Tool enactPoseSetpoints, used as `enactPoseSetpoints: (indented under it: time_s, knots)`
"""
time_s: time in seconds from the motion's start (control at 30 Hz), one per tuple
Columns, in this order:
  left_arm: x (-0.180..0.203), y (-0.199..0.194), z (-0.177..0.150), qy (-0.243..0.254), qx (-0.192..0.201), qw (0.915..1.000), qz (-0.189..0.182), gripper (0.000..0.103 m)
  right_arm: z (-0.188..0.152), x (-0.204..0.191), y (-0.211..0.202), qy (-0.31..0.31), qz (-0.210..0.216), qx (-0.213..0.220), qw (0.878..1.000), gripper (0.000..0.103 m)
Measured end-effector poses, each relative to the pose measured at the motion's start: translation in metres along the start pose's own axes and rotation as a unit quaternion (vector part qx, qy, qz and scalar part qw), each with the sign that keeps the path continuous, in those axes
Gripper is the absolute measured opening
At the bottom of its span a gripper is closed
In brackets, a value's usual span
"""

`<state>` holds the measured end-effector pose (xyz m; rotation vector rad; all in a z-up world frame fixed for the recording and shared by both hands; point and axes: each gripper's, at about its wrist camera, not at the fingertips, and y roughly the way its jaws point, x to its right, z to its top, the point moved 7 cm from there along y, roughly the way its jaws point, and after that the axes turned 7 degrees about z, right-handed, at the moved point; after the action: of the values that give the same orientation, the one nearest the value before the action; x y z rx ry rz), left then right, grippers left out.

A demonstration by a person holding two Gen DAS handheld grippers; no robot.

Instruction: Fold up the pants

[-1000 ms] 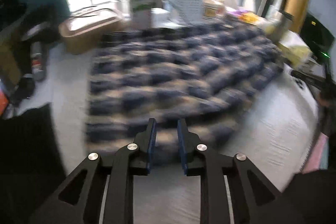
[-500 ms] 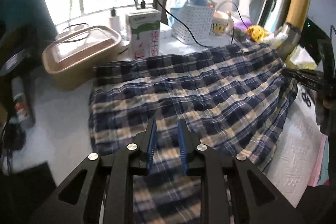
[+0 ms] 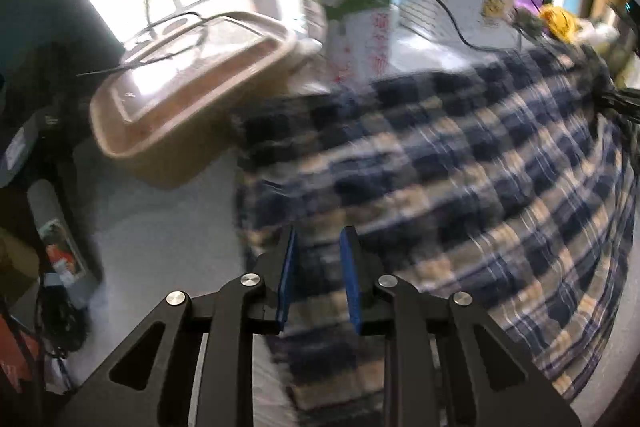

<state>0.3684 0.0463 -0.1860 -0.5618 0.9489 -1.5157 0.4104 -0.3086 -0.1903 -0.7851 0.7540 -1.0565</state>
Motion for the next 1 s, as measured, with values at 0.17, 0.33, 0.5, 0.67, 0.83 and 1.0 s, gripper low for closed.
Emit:
enactPoseSetpoints:
  time_s: [0.17,0.33,0.5,0.67,0.83,1.0]
  knots:
    - [-0.011,-0.001,0.01,-0.011,0.015,0.999,-0.04,0.022,0.024,0.008,-0.023,-0.021,-0.017,0.021,0.999,0.02]
    - [-0.016,0.018,0.018,-0.022,0.0,0.9974,-0.069,0.022,0.042,0.019,0.013,-0.034,0.004,-0.011,0.999,0.064]
    - [-0.025,0.033,0.024,-0.024,-0.006,0.9986,-0.047,0.022,0.05,0.02,0.058,-0.046,0.012,-0.057,0.997,0.064]
    - [-0.034,0.036,0.03,-0.043,0.001,0.9988,-0.023,0.022,0.068,0.029,0.075,-0.006,0.042,-0.07,0.997,0.064]
    - [-0.047,0.026,0.024,-0.06,0.007,0.9978,0.027,0.022,0.075,0.033,0.079,-0.004,0.037,-0.069,0.997,0.064]
    - [-0.077,-0.014,-0.001,-0.107,0.026,0.9939,0.004,0.022,0.079,0.023,0.029,-0.008,0.025,0.011,1.0,0.064]
